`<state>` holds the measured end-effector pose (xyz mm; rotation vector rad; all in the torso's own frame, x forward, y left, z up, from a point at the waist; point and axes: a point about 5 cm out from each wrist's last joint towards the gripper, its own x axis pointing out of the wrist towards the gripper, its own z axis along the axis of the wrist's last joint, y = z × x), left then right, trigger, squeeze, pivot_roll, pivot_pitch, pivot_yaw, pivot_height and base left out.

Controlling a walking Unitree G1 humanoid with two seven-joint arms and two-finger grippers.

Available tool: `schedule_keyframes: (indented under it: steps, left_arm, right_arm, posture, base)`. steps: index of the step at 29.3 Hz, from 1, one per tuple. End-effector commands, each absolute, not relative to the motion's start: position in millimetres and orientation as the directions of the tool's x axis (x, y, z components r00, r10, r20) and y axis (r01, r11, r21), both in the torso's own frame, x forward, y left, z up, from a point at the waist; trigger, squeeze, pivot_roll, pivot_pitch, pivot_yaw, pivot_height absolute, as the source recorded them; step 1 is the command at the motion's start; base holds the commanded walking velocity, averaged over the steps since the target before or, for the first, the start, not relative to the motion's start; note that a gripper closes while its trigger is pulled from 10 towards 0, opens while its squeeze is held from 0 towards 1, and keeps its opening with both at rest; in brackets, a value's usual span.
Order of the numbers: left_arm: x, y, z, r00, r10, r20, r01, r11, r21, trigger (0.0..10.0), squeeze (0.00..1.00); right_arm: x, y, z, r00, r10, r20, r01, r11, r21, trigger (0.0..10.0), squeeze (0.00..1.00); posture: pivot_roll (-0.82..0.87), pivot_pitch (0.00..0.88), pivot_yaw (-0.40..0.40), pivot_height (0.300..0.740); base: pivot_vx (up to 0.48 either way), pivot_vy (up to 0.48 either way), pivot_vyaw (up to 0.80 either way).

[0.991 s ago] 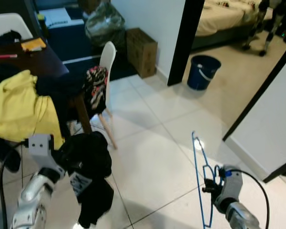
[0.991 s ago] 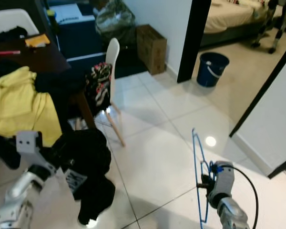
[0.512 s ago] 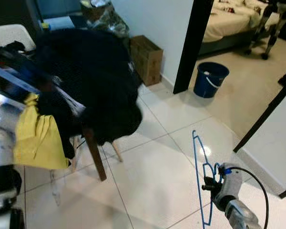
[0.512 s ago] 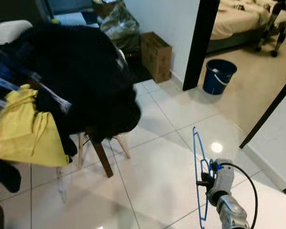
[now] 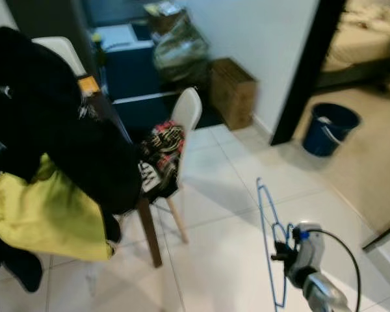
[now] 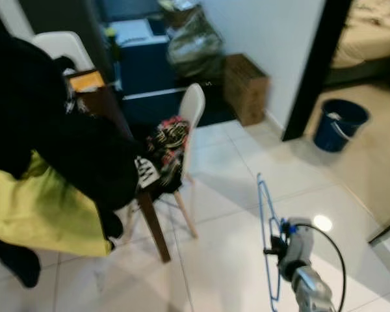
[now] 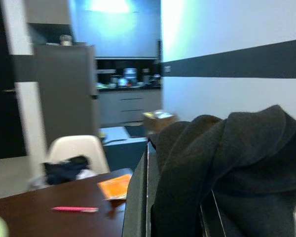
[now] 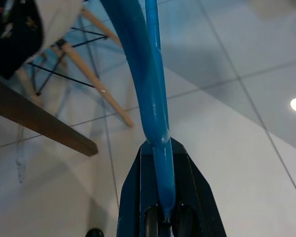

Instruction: Hang hanger

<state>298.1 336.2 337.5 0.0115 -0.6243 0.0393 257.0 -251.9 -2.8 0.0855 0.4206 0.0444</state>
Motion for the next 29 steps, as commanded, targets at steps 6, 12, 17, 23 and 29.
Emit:
schedule_keyframes:
  steps: [6,12,17,23,29]
  left_arm:
    - [292.5,350.5,342.9,0.790,0.155,0.593,-0.183,0.983,-0.013,10.0,0.00]
    - [307.6,361.5,290.3,0.865,0.329,0.379,-0.329,0.942,-0.064,10.0,0.00]
    - [312.2,362.9,240.1,0.890,0.422,0.172,-0.417,0.906,-0.066,10.0,0.00]
    - [317.0,354.9,210.9,0.903,0.423,0.070,-0.416,0.904,-0.105,10.0,0.00]
    - [329.9,328.0,214.0,0.954,0.282,0.099,-0.271,0.957,-0.107,10.0,0.00]
  right_arm:
    - [250.3,-256.1,-6.5,0.908,0.045,-0.416,-0.007,0.996,0.091,10.0,0.00]
    - [249.2,-260.5,-5.6,0.911,0.029,-0.411,0.018,0.994,0.111,10.0,0.00]
    - [248.3,-261.8,-5.7,0.912,0.028,-0.410,0.019,0.994,0.109,10.0,0.00]
    - [248.1,-263.4,-5.4,0.910,0.028,-0.415,0.019,0.994,0.109,10.0,0.00]
    - [248.2,-263.9,-5.2,0.909,0.025,-0.415,0.022,0.994,0.109,10.0,0.00]
  posture:
    - [0.04,0.083,0.040,0.740]
    - [0.03,0.086,0.032,0.740]
    - [0.03,0.083,0.029,0.740]
    - [0.03,0.093,0.021,0.740]
    - [0.03,0.092,0.020,0.740]
  base:
    - [0.404,0.000,0.79]
    - [0.192,0.000,0.00]
    - [0.000,0.000,0.00]
    - [0.000,0.000,0.00]
    - [0.000,0.000,0.00]
